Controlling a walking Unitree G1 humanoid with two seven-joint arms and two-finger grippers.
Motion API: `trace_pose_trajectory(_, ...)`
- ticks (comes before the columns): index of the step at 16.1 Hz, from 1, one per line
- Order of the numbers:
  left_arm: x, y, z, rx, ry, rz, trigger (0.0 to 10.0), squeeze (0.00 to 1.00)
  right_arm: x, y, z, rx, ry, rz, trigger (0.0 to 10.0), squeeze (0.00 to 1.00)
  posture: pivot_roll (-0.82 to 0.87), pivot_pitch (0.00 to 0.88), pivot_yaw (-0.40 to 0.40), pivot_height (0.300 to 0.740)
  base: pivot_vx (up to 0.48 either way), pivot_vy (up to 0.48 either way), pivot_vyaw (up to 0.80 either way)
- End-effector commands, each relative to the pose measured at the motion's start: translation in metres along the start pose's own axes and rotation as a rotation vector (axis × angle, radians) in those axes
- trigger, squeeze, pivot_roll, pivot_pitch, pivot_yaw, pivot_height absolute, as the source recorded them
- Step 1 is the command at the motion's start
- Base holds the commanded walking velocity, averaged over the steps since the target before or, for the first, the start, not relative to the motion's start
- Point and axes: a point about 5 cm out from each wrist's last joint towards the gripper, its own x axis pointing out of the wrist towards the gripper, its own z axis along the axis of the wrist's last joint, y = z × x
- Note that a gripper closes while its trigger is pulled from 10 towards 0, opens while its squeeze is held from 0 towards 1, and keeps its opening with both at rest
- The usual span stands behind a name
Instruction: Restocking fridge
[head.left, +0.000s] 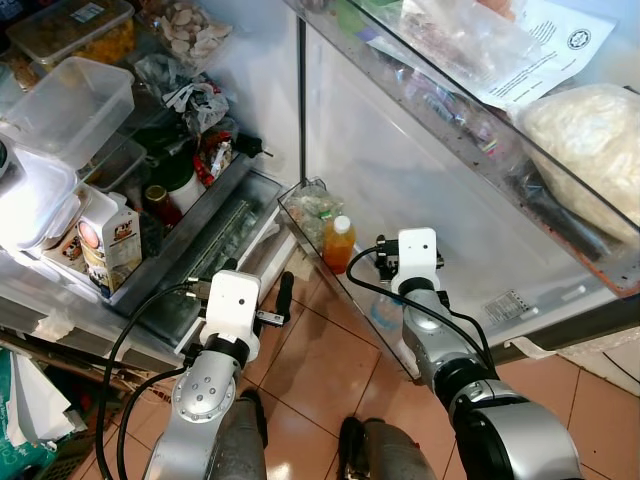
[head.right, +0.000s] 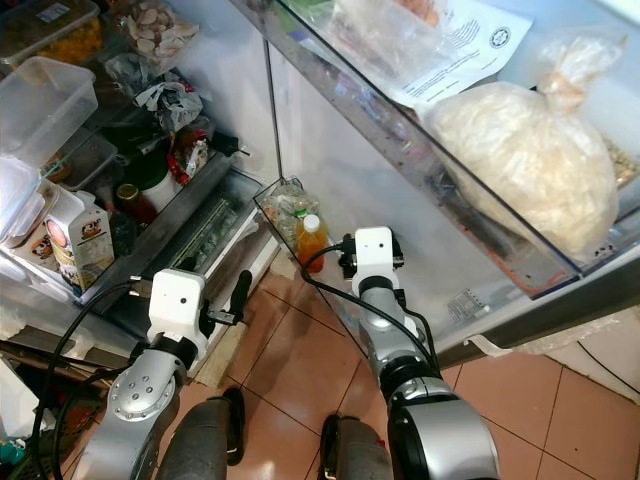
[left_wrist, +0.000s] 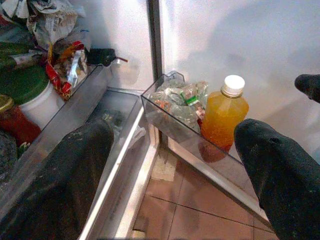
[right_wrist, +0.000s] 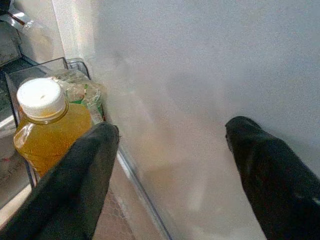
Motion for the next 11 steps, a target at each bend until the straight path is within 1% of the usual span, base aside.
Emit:
trace_pose_trajectory(1, -0.001, 0.001, -0.004, 0.003, 0.015, 0.002, 10.0, 0.00, -0.002, -0.009, -0.008, 0.018, 0.045, -0.035, 10.0, 1.00, 0.23, 0.221, -0.032, 0.740, 0.000, 0.000, 0.00)
trace_pose_trajectory(2, 0.001, 0.002, -0.004, 0.004, 0.012, 0.004, 10.0, 0.00, 0.000, -0.008, -0.004, 0.024, 0.022, -0.019, 10.0, 1.00, 0.22, 0.214, -0.031, 0.740, 0.000, 0.000, 0.00)
trace_pose_trajectory(4, 0.005, 0.005, -0.004, 0.010, 0.008, 0.016, 10.0, 0.00, 0.001, -0.007, 0.006, -0.006, -0.057, 0.033, 10.0, 1.00, 0.21, 0.191, -0.033, 0.740, 0.000, 0.000, 0.00)
trace_pose_trajectory(5, 0.006, 0.005, -0.004, 0.010, 0.006, 0.015, 10.0, 0.00, 0.001, -0.007, 0.008, -0.018, -0.076, 0.046, 10.0, 1.00, 0.20, 0.187, -0.033, 0.740, 0.000, 0.000, 0.00)
trace_pose_trajectory(7, 0.013, 0.005, -0.001, 0.012, -0.011, 0.014, 10.0, 0.00, -0.002, -0.007, 0.016, -0.047, -0.165, 0.102, 10.0, 1.00, 0.18, 0.153, -0.032, 0.740, 0.000, 0.000, 0.00)
trace_pose_trajectory(9, 0.020, 0.005, 0.000, 0.015, -0.025, 0.011, 10.0, 0.00, -0.007, -0.005, 0.024, -0.067, -0.256, 0.181, 10.0, 1.00, 0.16, 0.127, -0.028, 0.740, 0.000, 0.000, 0.00)
trace_pose_trajectory(10, 0.021, 0.005, 0.000, 0.018, -0.028, 0.014, 10.0, 0.00, -0.010, -0.005, 0.026, -0.069, -0.278, 0.203, 10.0, 1.00, 0.15, 0.116, -0.026, 0.740, 0.000, 0.000, 0.00)
trace_pose_trajectory(11, 0.025, 0.006, -0.001, 0.025, -0.031, 0.028, 10.0, 0.00, -0.020, -0.005, 0.029, -0.091, -0.338, 0.259, 10.0, 1.00, 0.13, 0.092, -0.020, 0.740, 0.000, 0.000, 0.00)
